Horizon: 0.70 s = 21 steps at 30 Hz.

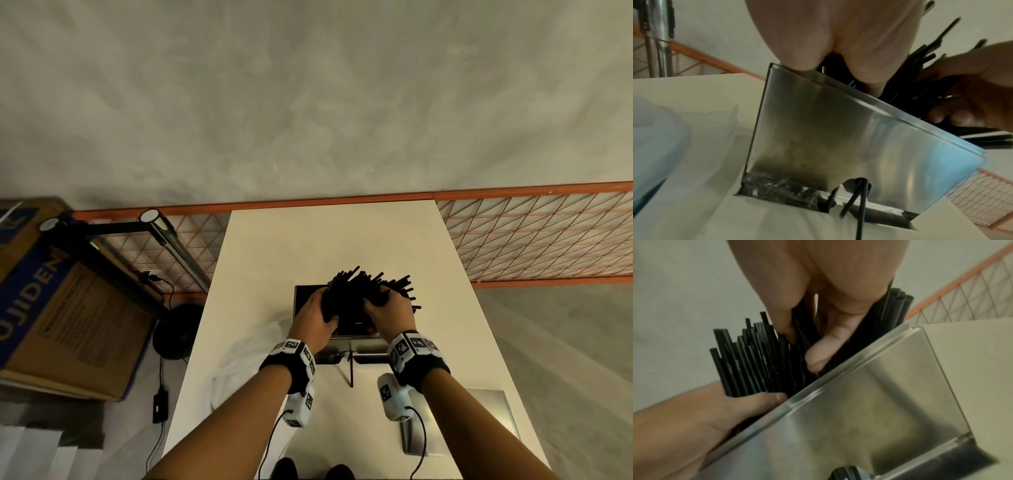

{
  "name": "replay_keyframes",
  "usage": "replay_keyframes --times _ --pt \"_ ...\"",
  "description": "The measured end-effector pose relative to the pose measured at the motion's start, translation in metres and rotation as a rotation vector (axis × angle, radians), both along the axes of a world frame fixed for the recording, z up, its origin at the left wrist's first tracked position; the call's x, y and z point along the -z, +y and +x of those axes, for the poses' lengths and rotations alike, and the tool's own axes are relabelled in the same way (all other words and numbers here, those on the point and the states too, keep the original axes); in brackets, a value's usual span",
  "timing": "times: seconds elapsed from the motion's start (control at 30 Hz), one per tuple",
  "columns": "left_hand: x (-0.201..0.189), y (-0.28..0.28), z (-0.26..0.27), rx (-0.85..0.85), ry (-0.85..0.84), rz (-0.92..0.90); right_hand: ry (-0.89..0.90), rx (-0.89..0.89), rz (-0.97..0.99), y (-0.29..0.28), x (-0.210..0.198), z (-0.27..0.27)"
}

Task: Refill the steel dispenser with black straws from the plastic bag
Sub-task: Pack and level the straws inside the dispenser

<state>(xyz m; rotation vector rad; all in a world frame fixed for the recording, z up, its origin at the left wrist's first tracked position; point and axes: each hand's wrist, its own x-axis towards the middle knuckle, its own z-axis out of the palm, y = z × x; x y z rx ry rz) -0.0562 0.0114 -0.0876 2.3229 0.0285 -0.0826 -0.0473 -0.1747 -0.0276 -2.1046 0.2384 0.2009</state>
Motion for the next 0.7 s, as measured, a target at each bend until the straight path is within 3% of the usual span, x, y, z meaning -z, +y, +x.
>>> replay_keyframes --times 0.17,0.37,0.47,0.57,0.63,0.7 --pt "-0.001 0.0 -0.001 -0.002 -0.004 0.015 -0.143 0.032 -0.063 -0.006 -0.001 -0.008" --pt "-0.002 0.001 -0.001 0.009 -0.013 0.02 -0.334 0.011 -0.352 -0.015 -0.021 -0.016" --pt "-0.001 0.001 0.0 0.022 -0.018 0.023 -0.527 -0.004 -0.544 -0.014 -0.03 -0.025" --pt "0.0 0.002 0.001 0.038 -0.005 0.035 -0.693 -0.062 -0.478 0.001 -0.034 -0.038" --pt "0.001 0.002 0.001 0.058 -0.002 0.038 -0.551 -0.23 -0.363 0.016 -0.027 -0.051" --pt "0.001 0.002 0.001 0.078 -0.003 0.022 -0.237 -0.483 -0.389 0.029 -0.011 -0.062"
